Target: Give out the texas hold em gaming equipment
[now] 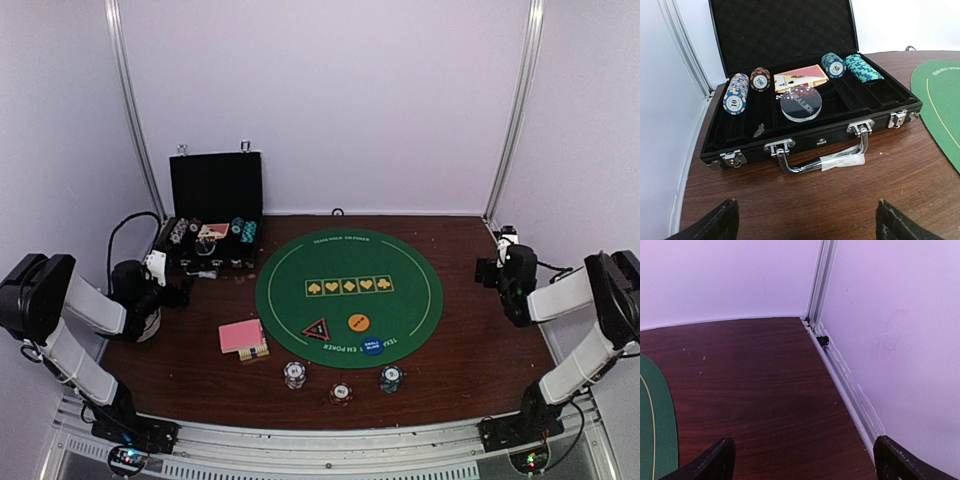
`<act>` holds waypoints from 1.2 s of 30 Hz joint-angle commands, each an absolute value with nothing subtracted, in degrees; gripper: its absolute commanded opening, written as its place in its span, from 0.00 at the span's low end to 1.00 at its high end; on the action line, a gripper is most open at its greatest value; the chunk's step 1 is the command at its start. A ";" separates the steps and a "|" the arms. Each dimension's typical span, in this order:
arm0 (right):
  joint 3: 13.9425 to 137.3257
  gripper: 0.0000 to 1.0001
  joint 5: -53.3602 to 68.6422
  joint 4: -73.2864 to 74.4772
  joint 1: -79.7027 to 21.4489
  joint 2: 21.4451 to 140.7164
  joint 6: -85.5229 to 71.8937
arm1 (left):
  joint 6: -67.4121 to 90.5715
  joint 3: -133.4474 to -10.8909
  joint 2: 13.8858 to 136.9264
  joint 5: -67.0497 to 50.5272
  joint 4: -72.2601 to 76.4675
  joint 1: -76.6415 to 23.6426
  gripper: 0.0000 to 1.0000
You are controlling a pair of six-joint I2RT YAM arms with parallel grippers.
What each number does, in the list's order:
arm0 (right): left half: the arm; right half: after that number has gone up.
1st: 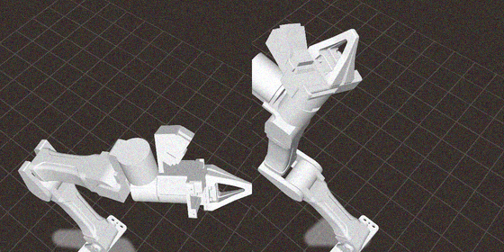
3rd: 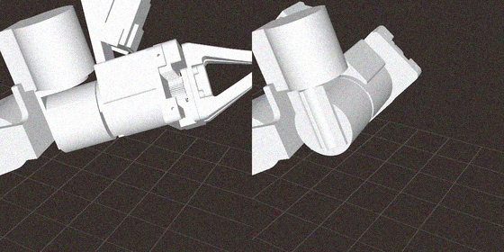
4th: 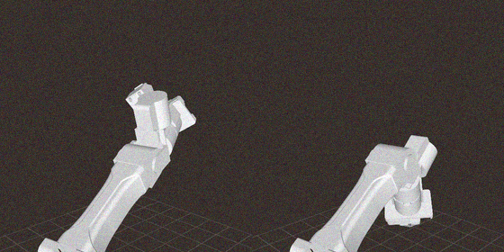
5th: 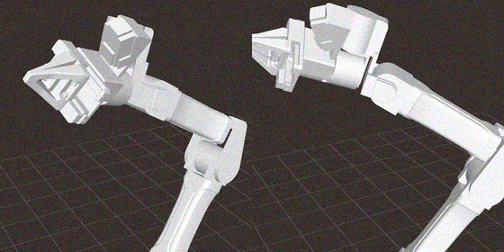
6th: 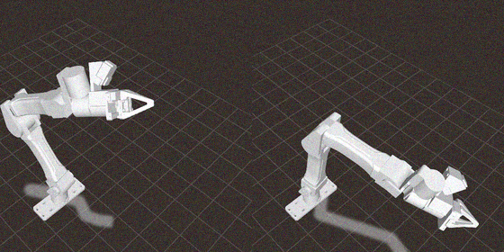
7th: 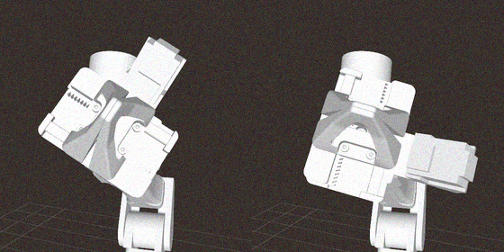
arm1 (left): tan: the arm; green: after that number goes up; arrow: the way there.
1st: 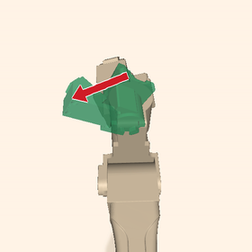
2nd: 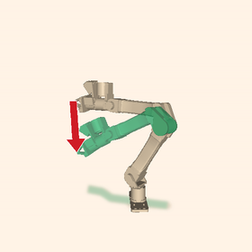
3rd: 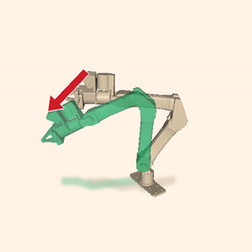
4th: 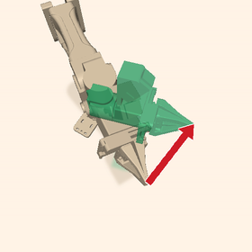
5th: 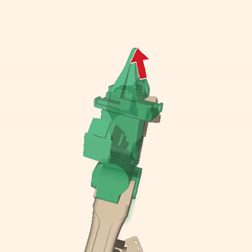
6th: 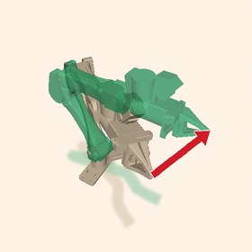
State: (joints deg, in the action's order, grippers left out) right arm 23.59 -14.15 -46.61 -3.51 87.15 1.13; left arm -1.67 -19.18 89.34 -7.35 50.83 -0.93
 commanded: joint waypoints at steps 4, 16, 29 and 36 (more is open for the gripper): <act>38.54 0.99 -19.60 -17.59 -3.28 79.07 -2.49 | -0.69 -24.21 86.00 -5.77 40.93 -0.53 0.98; 63.52 1.00 -9.83 11.72 -2.95 79.52 -19.86 | 2.59 -52.04 78.47 -8.01 -10.08 -0.53 0.97; 78.36 0.97 -5.28 26.65 -32.47 91.77 -9.87 | -3.53 -71.30 78.32 -10.85 -35.34 2.19 0.97; 84.35 0.85 -3.50 28.46 -48.29 103.87 -10.74 | -4.70 -71.81 77.36 -12.13 -38.53 2.46 0.97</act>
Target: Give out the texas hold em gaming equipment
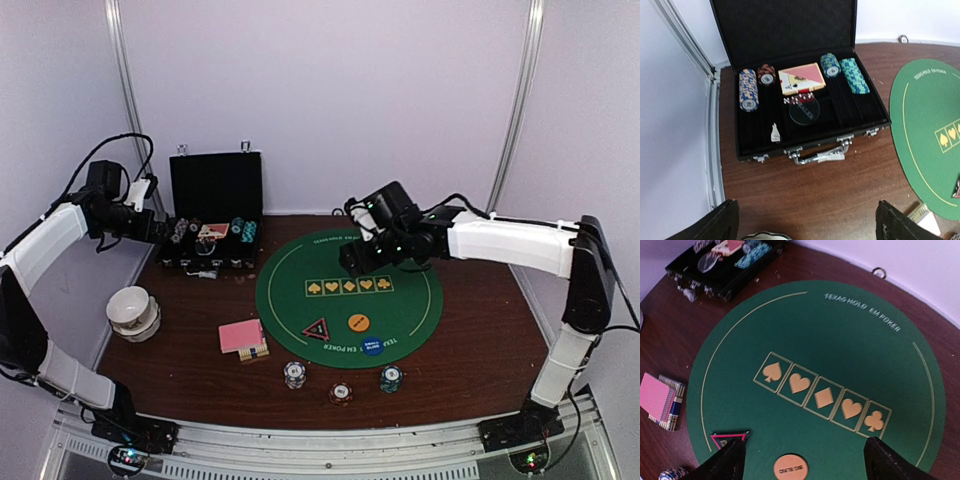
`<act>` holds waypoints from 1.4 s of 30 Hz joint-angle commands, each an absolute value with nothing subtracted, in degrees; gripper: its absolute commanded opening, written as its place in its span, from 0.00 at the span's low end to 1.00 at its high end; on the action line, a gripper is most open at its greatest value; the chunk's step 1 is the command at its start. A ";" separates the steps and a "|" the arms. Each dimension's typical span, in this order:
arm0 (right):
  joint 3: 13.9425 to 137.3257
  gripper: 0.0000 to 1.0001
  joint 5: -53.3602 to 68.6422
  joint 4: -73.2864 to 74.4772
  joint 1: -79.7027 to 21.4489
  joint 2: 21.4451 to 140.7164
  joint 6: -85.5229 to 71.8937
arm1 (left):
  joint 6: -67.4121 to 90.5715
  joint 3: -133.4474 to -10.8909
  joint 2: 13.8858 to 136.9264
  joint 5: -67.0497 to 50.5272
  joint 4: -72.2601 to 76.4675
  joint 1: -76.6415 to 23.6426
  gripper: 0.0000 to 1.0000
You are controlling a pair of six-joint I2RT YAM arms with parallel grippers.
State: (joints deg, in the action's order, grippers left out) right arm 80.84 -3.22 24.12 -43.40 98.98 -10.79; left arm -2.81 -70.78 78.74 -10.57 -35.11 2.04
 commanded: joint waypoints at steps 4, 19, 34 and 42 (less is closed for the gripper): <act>86.07 0.85 -1.38 27.58 -52.99 108.95 -11.99 | -6.45 -71.40 76.56 -12.48 -39.83 2.46 0.98; 84.34 0.71 -0.18 26.50 -56.56 115.36 -13.30 | -7.35 -71.50 75.71 -16.00 -42.71 2.46 0.98; 82.84 0.55 0.94 26.94 -58.46 119.40 -13.82 | -7.41 -73.60 76.16 -17.72 -44.80 2.46 0.98; 81.69 0.52 0.75 27.46 -58.45 120.43 -14.29 | -6.84 -74.18 76.59 -18.27 -44.82 2.42 0.98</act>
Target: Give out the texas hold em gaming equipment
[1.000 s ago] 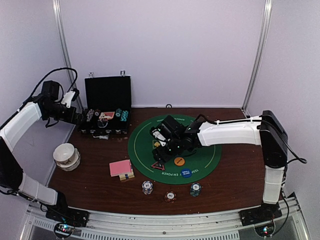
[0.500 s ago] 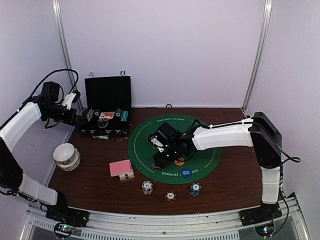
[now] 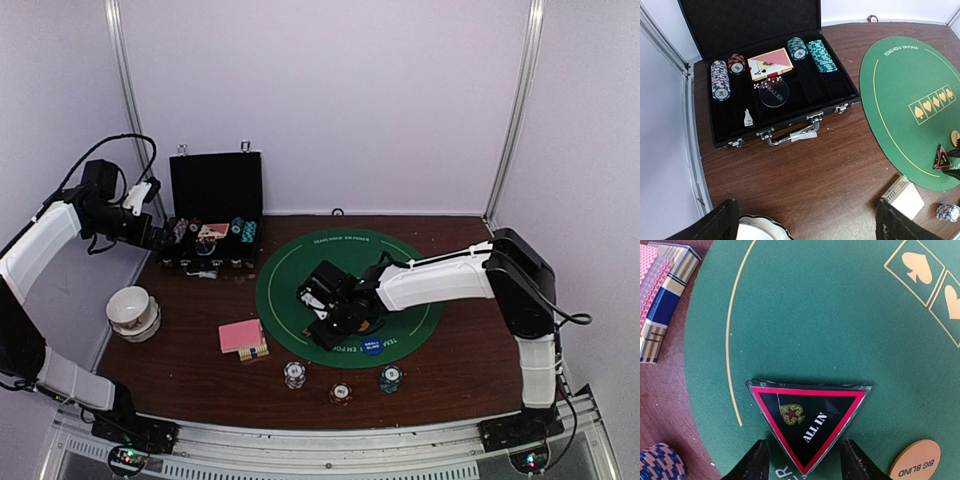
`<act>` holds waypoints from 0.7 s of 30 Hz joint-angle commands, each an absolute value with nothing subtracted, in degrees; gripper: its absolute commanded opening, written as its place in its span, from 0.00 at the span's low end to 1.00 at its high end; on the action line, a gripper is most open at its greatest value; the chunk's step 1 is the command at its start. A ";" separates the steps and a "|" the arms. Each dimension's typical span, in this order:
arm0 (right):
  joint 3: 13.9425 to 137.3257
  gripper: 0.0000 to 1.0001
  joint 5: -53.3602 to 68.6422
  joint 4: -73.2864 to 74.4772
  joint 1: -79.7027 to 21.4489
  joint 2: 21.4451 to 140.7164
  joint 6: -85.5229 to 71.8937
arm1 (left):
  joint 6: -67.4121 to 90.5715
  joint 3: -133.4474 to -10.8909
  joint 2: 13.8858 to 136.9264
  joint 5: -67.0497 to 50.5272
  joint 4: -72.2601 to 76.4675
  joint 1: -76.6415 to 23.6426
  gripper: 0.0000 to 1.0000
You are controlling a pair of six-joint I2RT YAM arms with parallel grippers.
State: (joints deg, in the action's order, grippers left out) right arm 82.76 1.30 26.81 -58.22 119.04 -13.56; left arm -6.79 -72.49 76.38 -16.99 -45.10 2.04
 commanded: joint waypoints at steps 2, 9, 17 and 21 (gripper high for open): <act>81.33 0.49 0.70 27.31 -58.49 120.85 -14.40 | -6.85 -74.34 76.67 -18.23 -44.83 2.39 0.98; 83.64 0.36 0.31 27.24 -58.45 122.67 -14.34 | -6.63 -74.53 76.97 -18.28 -44.87 2.46 0.98; 89.02 0.21 -5.02 26.48 -58.06 126.28 -15.09 | -6.42 -75.44 77.09 -18.88 -45.75 2.46 0.98; 92.88 0.16 -6.41 25.85 -57.30 128.79 -16.28 | -6.42 -75.50 77.10 -19.39 -46.23 2.46 0.98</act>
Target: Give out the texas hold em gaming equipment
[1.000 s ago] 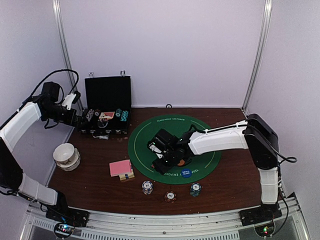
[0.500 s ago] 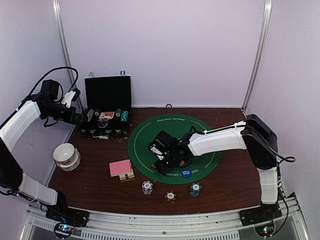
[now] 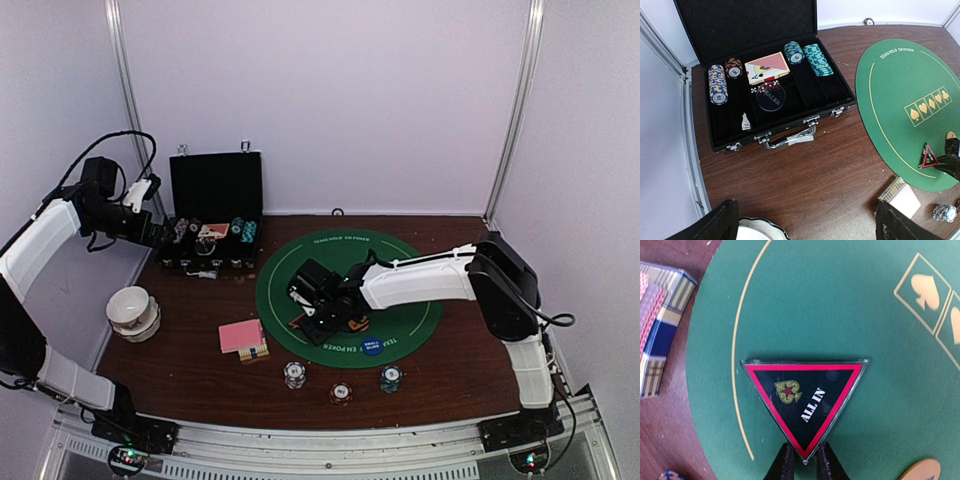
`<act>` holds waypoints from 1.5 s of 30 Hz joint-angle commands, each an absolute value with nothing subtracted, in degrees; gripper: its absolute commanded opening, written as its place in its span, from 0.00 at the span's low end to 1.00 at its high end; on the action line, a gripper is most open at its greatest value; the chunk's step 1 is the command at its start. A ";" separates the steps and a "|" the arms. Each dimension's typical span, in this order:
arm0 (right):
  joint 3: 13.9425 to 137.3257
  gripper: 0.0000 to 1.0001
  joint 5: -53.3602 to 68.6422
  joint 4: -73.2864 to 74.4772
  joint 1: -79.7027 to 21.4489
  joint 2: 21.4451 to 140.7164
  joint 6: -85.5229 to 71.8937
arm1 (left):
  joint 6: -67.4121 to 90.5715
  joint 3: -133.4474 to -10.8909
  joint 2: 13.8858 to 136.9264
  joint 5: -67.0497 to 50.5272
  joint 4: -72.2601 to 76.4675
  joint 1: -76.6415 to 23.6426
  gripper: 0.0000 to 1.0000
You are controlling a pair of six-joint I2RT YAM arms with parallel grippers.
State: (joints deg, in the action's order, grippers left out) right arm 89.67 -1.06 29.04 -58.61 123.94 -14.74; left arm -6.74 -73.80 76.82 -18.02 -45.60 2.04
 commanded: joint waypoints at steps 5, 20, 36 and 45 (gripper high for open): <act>100.45 0.15 -6.43 26.89 -56.78 133.76 -15.85 | -6.42 -75.56 77.03 -20.00 -46.68 2.46 0.98; 119.60 0.20 -3.45 29.63 -55.20 144.75 -13.67 | -7.20 -74.88 76.50 -21.85 -49.10 2.46 0.98; 92.05 0.75 -8.68 26.04 -54.98 119.61 -17.92 | -8.58 -75.56 76.12 -23.65 -51.76 2.45 0.98; 72.98 0.86 -12.36 27.42 -54.95 108.26 -26.09 | -9.23 -76.44 75.98 -24.14 -53.26 2.46 0.98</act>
